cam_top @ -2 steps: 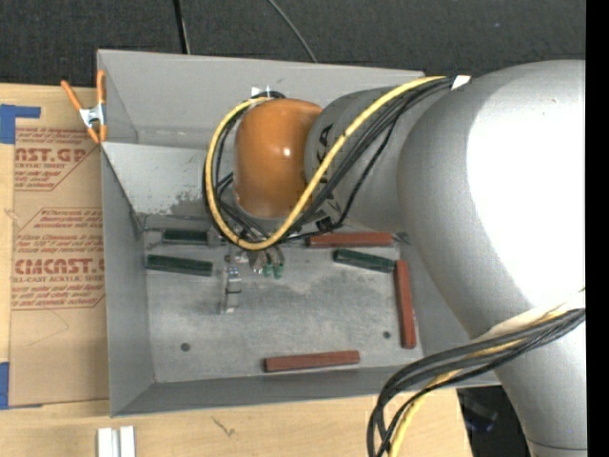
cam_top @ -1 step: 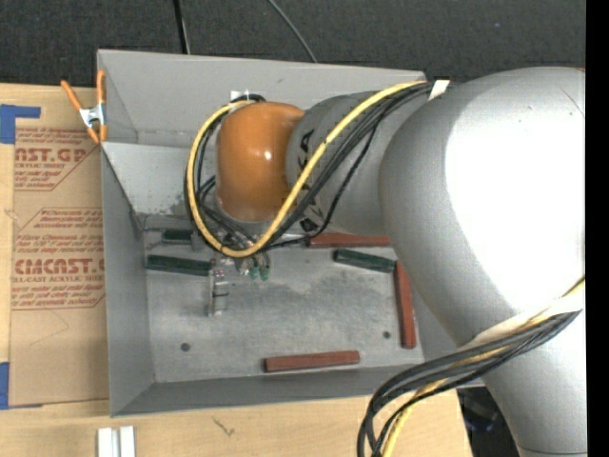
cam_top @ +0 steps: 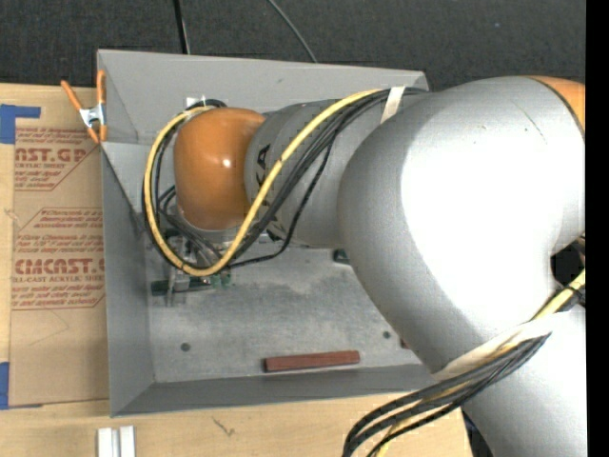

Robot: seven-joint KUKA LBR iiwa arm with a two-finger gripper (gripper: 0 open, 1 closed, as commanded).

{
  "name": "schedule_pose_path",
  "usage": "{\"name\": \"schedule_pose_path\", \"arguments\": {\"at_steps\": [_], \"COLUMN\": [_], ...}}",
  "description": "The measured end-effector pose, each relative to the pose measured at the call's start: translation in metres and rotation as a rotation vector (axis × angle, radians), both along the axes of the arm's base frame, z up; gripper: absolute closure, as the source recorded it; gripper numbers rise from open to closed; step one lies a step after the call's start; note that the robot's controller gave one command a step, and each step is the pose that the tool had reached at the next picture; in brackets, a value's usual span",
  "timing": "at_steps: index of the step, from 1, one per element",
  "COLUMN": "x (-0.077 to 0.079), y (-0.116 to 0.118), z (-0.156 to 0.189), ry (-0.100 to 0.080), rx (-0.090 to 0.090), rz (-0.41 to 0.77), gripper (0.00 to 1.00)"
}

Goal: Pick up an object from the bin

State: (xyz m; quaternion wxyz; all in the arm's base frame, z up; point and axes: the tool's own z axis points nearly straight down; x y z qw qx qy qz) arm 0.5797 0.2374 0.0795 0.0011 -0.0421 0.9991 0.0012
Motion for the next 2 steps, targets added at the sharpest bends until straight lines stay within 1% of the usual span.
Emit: {"name": "schedule_pose_path", "arguments": {"at_steps": [1,2], "x": [0.000,-0.027], "y": [0.000,-0.018], "z": [0.000,0.157], "ry": [0.000,-0.001], "rx": [0.000,-0.001], "rz": [0.000,-0.041], "gripper": [1.00,1.00]}}
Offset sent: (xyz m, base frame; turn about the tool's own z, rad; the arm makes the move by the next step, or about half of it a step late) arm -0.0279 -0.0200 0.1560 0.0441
